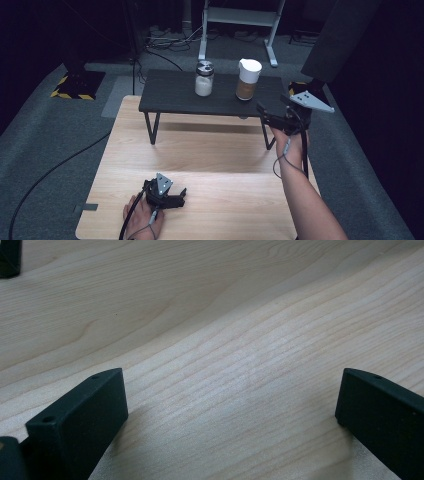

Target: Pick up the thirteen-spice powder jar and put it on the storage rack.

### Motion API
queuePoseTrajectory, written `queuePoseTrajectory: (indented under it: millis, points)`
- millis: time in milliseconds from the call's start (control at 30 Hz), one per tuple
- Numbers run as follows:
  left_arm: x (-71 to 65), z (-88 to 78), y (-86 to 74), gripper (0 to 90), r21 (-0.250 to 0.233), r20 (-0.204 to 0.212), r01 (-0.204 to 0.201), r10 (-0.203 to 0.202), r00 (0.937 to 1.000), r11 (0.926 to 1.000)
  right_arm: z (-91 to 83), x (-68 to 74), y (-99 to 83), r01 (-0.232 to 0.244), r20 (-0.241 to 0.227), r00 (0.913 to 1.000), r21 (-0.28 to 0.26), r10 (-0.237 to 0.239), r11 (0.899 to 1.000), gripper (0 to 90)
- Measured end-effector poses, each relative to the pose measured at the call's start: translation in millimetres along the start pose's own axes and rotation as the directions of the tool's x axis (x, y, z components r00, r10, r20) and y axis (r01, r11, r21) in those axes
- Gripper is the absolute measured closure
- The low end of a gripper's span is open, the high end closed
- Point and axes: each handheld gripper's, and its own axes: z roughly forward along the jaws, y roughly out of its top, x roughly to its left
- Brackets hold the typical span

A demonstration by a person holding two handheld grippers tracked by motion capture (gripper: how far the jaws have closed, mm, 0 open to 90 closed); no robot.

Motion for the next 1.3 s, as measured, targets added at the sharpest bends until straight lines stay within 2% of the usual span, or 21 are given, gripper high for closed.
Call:
queuePoseTrajectory:
  millis: [300, 533, 700, 900, 1000, 1133, 1200, 1233, 1300]
  points:
    - [0.0, 0.0, -0.1, 0.2, 0.0, 0.0, 0.0, 0.0, 1.0, 1.0, -32.3, -3.7, -37.1, 0.027, -0.023, 0.9994, 0.017, -0.027, 0.999, 8.8]
    - [-0.1, 0.0, -0.2, 0.3, -0.001, 0.0, 0.001, -0.001, 1.0, 1.0, -45.4, -4.2, -82.7, 0.022, -0.049, 0.9986, 0.035, -0.02, 0.999, 8.4]
    - [-0.1, 0.0, -0.2, 0.3, -0.001, 0.0, 0.0, 0.0, 1.0, 1.0, -52.1, -0.6, -114.0, 0.06, -0.065, 0.9963, 0.05, -0.057, 0.997, 8.0]
    - [-0.2, 0.0, -0.3, 0.2, -0.001, 0.0, 0.001, -0.001, 1.0, 1.0, -55.3, -1.2, -158.8, 0.043, -0.109, 0.9935, 0.101, -0.032, 0.994, 7.1]
    - [-0.2, 0.0, -0.3, 0.3, -0.001, 0.0, 0.001, -0.001, 1.0, 1.0, -53.8, 0.8, -184.3, 0.051, -0.115, 0.9928, 0.159, -0.033, 0.986, 7.1]
    - [-0.2, 0.0, -0.2, 0.3, -0.001, 0.0, 0.001, -0.001, 1.0, 1.0, -55.8, -2.2, -219.2, 0.009, -0.112, 0.9937, 0.188, 0.012, 0.982, 7.0]
    - [-0.1, 0.0, -0.2, 0.3, -0.001, 0.0, 0.001, -0.001, 1.0, 1.0, -51.8, -6.0, -222.8, -0.002, -0.119, 0.9924, 0.241, 0.032, 0.97, 5.6]
    - [-0.1, 0.0, -0.2, 0.3, -0.001, 0.0, 0.001, -0.001, 1.0, 1.0, -50.4, -5.2, -222.1, 0.007, -0.112, 0.9935, 0.267, 0.023, 0.964, 5.6]
    - [-0.1, 0.0, -0.1, 0.2, -0.001, 0.0, 0.0, 0.0, 1.0, 1.0, -50.5, -4.2, -225.3, 0.012, -0.1, 0.9949, 0.277, 0.016, 0.961, 5.4]
